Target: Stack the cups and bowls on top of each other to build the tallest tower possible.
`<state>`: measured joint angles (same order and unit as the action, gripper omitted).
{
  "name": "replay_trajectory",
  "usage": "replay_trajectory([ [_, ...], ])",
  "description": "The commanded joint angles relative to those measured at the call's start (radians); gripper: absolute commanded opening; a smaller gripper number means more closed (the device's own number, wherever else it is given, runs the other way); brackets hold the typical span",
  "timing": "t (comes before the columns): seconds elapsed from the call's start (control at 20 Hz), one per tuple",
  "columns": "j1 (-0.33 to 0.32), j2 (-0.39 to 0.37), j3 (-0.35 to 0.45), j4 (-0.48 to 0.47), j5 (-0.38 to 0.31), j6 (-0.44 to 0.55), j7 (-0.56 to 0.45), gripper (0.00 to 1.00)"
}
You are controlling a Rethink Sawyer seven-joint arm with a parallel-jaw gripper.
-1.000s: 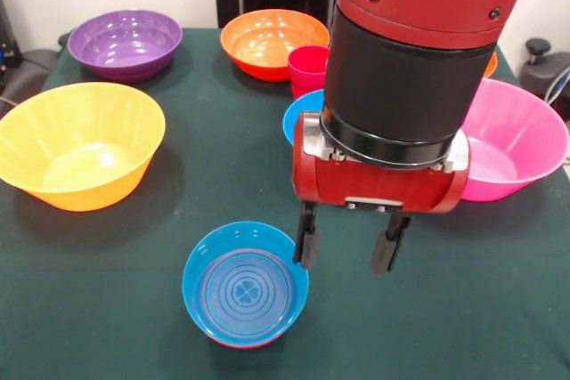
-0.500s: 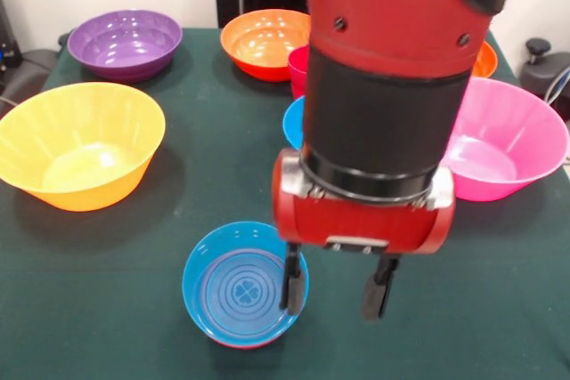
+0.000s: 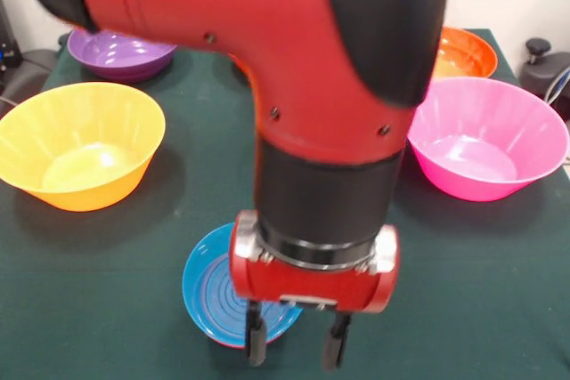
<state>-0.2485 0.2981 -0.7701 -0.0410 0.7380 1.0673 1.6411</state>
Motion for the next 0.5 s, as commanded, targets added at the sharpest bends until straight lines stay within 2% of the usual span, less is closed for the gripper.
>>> replay_trajectory([
  [0.05,-0.037,0.073,-0.190,0.004,0.133,-0.072,-0.417,1.00],
  [0.5,-0.080,0.104,-0.371,-0.009,0.308,-0.126,-0.461,1.00],
])
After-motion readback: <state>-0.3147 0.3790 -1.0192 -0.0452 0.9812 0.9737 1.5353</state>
